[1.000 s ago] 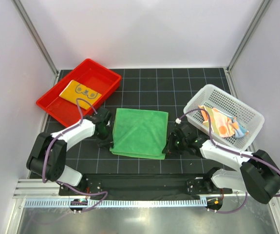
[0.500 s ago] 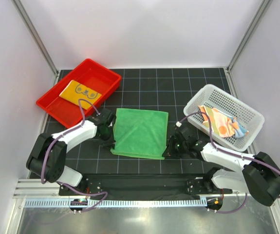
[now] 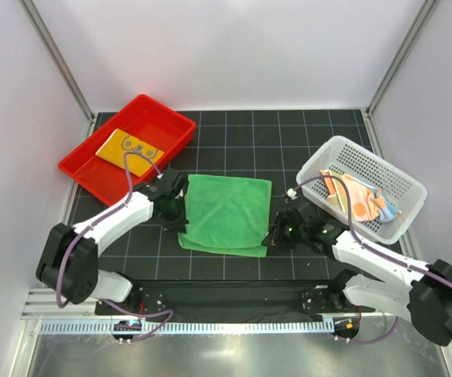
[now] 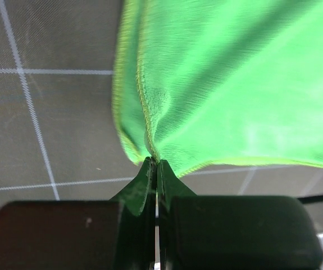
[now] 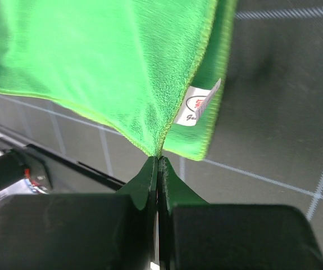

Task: Fold and stack the towels
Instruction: Fold the towel

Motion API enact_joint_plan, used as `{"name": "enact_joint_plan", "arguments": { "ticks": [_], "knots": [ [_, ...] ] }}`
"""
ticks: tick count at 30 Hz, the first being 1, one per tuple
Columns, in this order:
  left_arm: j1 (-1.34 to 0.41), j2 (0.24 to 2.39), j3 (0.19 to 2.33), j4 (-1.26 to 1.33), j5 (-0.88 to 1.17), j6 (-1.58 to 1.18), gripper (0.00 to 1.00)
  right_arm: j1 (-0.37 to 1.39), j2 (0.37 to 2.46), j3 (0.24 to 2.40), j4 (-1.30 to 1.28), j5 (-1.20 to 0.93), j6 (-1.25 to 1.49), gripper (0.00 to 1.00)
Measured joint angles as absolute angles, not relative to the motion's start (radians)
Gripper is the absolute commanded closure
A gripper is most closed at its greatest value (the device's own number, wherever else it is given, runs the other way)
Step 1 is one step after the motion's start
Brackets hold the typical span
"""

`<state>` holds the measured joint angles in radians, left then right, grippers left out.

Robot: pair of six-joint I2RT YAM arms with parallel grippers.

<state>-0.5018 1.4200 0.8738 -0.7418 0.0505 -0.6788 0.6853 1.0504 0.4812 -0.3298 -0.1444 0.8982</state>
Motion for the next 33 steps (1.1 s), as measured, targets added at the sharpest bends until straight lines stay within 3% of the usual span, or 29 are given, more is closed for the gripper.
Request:
{"name": "enact_joint_plan", "arguments": {
  "ticks": [7, 13, 21, 28, 33],
  "knots": [
    [-0.522, 1.307, 0.83, -0.724, 0.05, -0.71, 1.0, 0.706, 0.968, 0.43, -0.318, -0.141, 0.917, 0.99],
    [-0.522, 1.336, 0.709, -0.707, 0.049, -0.731, 1.0, 0.708, 0.969, 0.336, -0.307, -0.141, 0.931, 0.99],
    [-0.522, 1.34, 0.736, -0.707, 0.047, -0.739, 1.0, 0.709, 0.935, 0.364, -0.329, -0.128, 0.934, 0.99],
    [-0.524, 1.17, 0.737, -0.694, 0.106, -0.816, 1.0, 0.712, 0.794, 0.404, -0.361, -0.142, 0.95, 0.99],
    [-0.524, 1.123, 0.641, -0.66, 0.105, -0.854, 1.0, 0.725, 0.728, 0.303, -0.34, -0.157, 0.983, 0.99]
  ]
}}
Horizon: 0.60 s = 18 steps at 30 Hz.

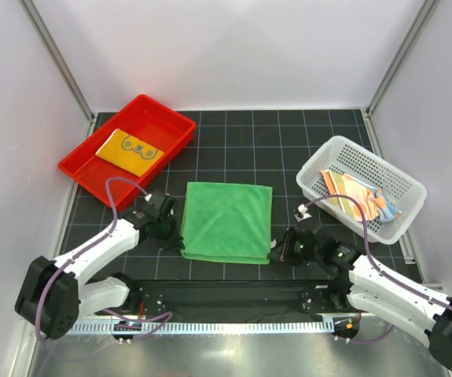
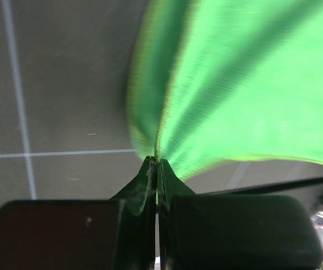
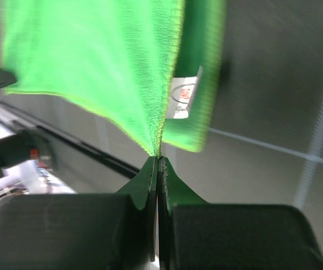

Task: Fold and stack the towels
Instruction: Fold the towel

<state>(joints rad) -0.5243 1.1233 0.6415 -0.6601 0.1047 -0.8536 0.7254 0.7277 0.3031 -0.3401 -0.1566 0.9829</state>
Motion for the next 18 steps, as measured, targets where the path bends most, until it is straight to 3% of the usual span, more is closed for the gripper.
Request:
{"name": "enact_joint_plan", "arguments": {
  "ticks": [9, 18],
  "knots": [
    [-0.546, 1.202, 0.56, -0.642, 0.094, -0.867, 1.0, 0.727, 0.785, 0.203, -0.303, -0.159, 0.999, 0.99],
    [-0.549, 1.139, 0.58, -0.665, 0.06, -0.894, 1.0, 0.727, 0.679, 0.238, -0.382, -0.135, 0.982, 0.99]
  ]
}}
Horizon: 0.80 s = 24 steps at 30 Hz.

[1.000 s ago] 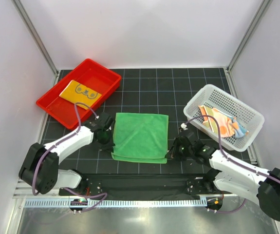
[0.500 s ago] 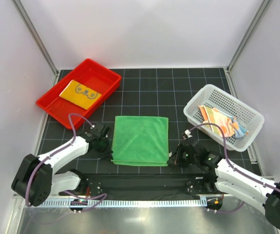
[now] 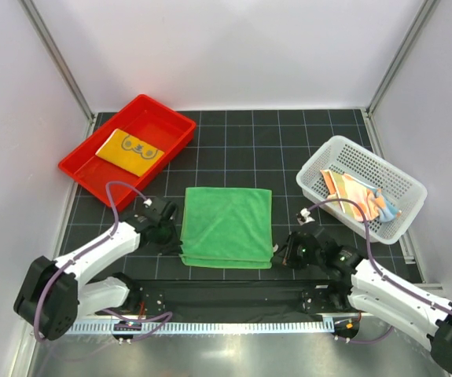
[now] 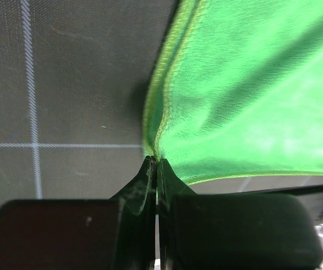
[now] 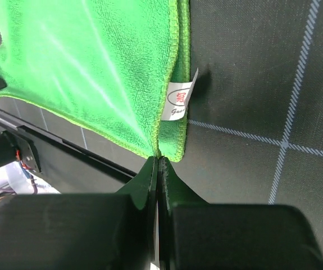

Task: Fold and stack the towels
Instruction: Fold the towel

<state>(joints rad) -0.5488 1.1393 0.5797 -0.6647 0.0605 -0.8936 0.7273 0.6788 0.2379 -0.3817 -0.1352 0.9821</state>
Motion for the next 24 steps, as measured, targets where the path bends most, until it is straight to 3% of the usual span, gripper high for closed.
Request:
{"name": "enact_joint_plan", "arguments": {
  "ticks": [6, 12, 13, 14, 17, 18, 24],
  "knots": [
    [-0.558, 0.996, 0.496, -0.625, 0.08, -0.968, 1.0, 0.727, 0.66, 0.214, -0.382, -0.134, 0.983, 0.99],
    [-0.616, 0.985, 0.419, -0.62, 0.081, -1.019, 0.97, 0.729, 0.702, 0.181, -0.357, -0.145, 0.984, 0.99],
    [-0.625, 0.988, 0.419, -0.619, 0.075, -1.022, 0.92, 0.729, 0.707, 0.18, -0.351, -0.147, 0.985, 0.98],
    [-0.635, 0.991, 0.419, -0.619, 0.068, -1.024, 0.72, 0.729, 0.713, 0.18, -0.345, -0.152, 0.985, 0.94],
    [-0.652, 1.004, 0.436, -0.624, 0.052, -1.045, 0.52, 0.729, 0.71, 0.179, -0.34, -0.16, 0.983, 0.83],
    [-0.656, 1.009, 0.445, -0.63, 0.043, -1.05, 0.49, 0.729, 0.704, 0.179, -0.343, -0.16, 0.98, 0.73],
    [-0.66, 1.025, 0.63, -0.781, -0.052, -0.996, 0.3, 0.729, 0.662, 0.301, -0.503, -0.132, 0.903, 0.48]
  ]
}}
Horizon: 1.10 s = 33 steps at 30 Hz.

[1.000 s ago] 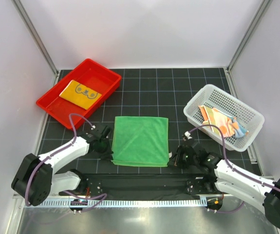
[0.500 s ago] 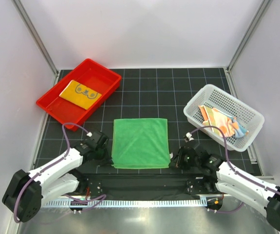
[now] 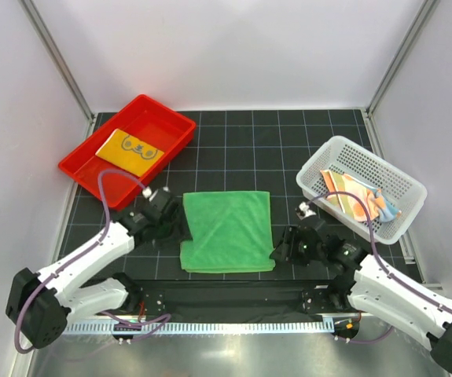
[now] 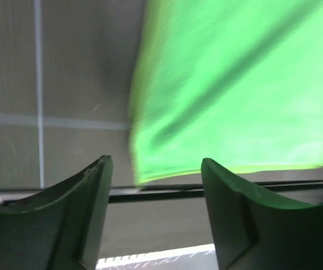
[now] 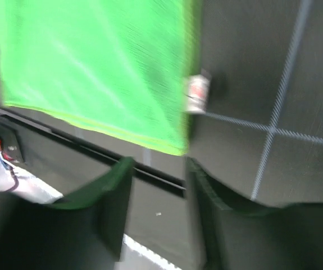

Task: Fold and stack the towels
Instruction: Fold the towel

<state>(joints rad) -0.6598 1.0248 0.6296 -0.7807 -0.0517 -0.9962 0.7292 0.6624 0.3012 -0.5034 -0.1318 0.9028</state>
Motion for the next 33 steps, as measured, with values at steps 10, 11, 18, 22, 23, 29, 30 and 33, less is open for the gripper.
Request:
{"name": "enact_joint_plan", "arguments": {
  "ticks": [10, 11, 18, 22, 23, 29, 30, 33],
  "knots": [
    [-0.424, 1.329, 1.201, -0.684, 0.007, -0.505, 0.29, 0.688, 1.206, 1.003, -0.635, -0.063, 0.591, 0.47],
    [-0.397, 1.374, 1.222, -0.675, 0.037, -0.463, 0.3, 0.67, 1.268, 1.07, -0.636, -0.068, 0.559, 0.46],
    [-0.332, 1.648, 1.33, -0.666, 0.207, -0.208, 0.33, 0.422, 1.704, 1.446, -0.7, -0.229, 0.27, 0.45],
    [-0.328, 1.729, 1.365, -0.671, 0.272, -0.1, 0.34, 0.34, 1.857, 1.53, -0.788, -0.293, 0.137, 0.56],
    [-0.326, 1.75, 1.381, -0.675, 0.284, -0.07, 0.36, 0.332, 1.899, 1.561, -0.816, -0.309, 0.102, 0.58],
    [-0.307, 1.904, 1.527, -0.736, 0.334, 0.058, 0.43, 0.329, 2.11, 1.744, -0.962, -0.362, -0.084, 0.58],
    [-0.305, 1.927, 1.547, -0.745, 0.34, 0.073, 0.43, 0.329, 2.13, 1.754, -0.981, -0.371, -0.106, 0.57],
    [-0.3, 1.985, 1.586, -0.787, 0.36, 0.118, 0.43, 0.329, 2.172, 1.778, -1.035, -0.399, -0.163, 0.52]
  ]
}}
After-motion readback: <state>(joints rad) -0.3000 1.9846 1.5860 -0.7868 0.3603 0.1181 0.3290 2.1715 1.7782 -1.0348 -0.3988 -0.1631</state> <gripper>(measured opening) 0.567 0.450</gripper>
